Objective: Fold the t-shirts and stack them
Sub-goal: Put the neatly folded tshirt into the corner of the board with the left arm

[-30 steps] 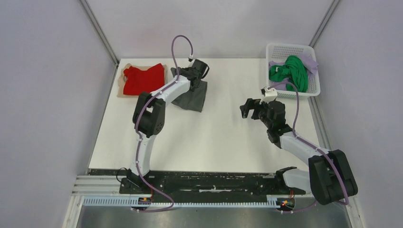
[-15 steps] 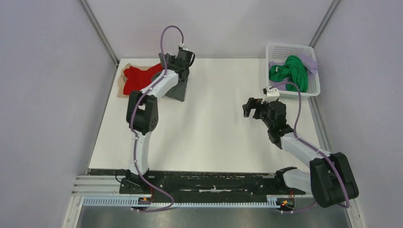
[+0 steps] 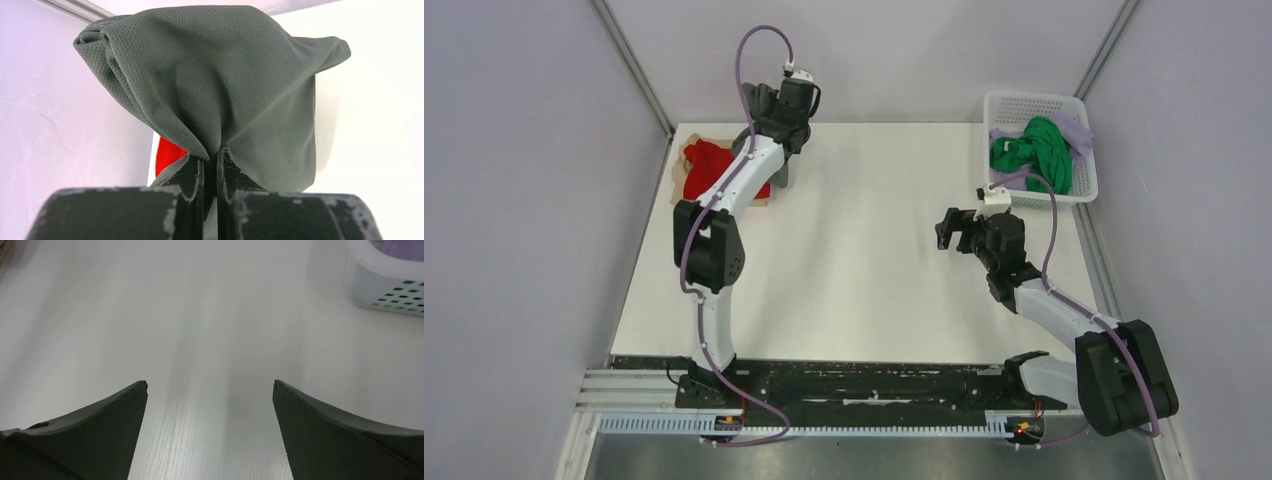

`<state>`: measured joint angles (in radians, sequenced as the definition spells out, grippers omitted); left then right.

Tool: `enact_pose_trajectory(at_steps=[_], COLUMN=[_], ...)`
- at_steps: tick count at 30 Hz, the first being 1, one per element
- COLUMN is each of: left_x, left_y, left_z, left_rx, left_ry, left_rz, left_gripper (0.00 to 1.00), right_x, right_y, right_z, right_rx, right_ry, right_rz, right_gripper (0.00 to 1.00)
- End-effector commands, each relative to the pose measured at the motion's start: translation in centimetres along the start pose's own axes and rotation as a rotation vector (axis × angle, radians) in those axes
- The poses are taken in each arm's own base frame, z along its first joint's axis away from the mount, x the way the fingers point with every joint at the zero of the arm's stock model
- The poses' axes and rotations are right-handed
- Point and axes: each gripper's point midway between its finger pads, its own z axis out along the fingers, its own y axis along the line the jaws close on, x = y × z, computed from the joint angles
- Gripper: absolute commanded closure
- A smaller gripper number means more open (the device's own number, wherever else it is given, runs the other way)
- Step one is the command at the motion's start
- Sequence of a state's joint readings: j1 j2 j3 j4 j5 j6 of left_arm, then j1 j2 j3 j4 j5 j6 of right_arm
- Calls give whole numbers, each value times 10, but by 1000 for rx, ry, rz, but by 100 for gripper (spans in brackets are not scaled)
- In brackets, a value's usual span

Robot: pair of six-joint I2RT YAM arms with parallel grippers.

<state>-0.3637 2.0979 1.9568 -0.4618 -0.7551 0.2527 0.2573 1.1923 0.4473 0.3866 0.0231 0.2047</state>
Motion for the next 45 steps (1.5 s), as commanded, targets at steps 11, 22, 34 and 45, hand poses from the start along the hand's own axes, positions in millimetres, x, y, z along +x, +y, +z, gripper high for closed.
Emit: enact_pose_trajectory(at_steps=[11, 22, 34, 45], left_x=[-24, 38, 68, 80], left_y=[58, 52, 61, 75], left_z=[-13, 53, 99, 123], left_rx=[65, 123, 116, 95], left_ry=[-69, 63, 110, 131], left_rz=[-74, -34, 7, -46], left_gripper=[98, 98, 98, 98], right_x=[-16, -11, 0, 6], right_y=[3, -3, -18, -22], right_z=[3, 6, 2, 0], right_rx=[-20, 9, 87, 104], right_ry=[-37, 5, 68, 95], right_rz=[-12, -37, -71, -78], right_gripper=[2, 2, 2, 2])
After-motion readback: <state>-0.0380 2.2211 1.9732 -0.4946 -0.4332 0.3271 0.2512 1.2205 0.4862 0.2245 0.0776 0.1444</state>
